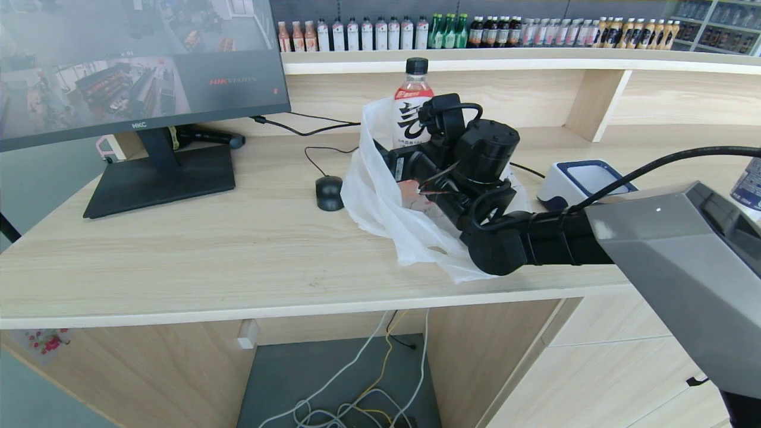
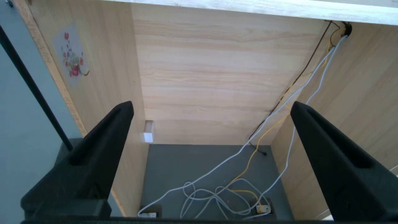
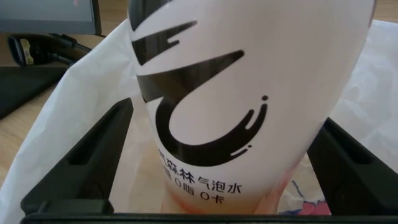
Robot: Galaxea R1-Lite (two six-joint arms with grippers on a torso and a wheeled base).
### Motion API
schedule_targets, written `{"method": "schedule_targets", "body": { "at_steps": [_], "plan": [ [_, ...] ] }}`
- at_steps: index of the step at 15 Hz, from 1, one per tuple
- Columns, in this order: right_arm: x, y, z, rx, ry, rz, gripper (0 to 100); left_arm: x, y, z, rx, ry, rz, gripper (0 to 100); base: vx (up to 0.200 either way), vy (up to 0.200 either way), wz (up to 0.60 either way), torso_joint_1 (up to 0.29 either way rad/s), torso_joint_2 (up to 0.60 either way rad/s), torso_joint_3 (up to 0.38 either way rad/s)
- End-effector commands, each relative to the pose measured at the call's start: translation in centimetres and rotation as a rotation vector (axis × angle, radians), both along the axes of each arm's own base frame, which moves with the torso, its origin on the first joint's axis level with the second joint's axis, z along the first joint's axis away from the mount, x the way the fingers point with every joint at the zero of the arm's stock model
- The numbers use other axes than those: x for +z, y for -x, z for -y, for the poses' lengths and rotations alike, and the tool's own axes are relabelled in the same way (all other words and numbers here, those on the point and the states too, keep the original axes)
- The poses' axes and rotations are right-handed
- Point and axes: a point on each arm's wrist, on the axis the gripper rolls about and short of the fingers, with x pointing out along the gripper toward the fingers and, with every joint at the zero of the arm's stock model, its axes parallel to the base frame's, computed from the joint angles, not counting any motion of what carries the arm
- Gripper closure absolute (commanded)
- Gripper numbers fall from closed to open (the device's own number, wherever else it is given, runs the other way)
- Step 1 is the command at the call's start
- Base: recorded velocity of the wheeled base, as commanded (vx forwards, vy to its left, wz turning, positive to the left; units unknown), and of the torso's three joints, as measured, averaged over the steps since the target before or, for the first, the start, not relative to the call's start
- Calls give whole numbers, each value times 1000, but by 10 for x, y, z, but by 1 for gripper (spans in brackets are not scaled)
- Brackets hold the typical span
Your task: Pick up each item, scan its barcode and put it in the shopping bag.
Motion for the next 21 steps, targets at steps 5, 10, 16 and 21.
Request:
{"method": "schedule_targets", "body": {
  "at_steps": [5, 10, 16, 21],
  "plan": [
    [8, 4, 0, 5, -10, 15, 0, 0, 0, 0, 2, 0, 0, 0, 0, 0, 0, 0, 0, 0],
    [23, 21, -2, 25, -19, 33, 0, 0, 0, 0, 2, 0, 0, 0, 0, 0, 0, 0, 0, 0],
    [37, 52, 2, 51, -27, 42, 0, 0, 0, 0, 2, 0, 0, 0, 0, 0, 0, 0, 0, 0],
    [38, 92, 9, 57, -58, 48, 0, 0, 0, 0, 2, 0, 0, 0, 0, 0, 0, 0, 0, 0]
  ]
}}
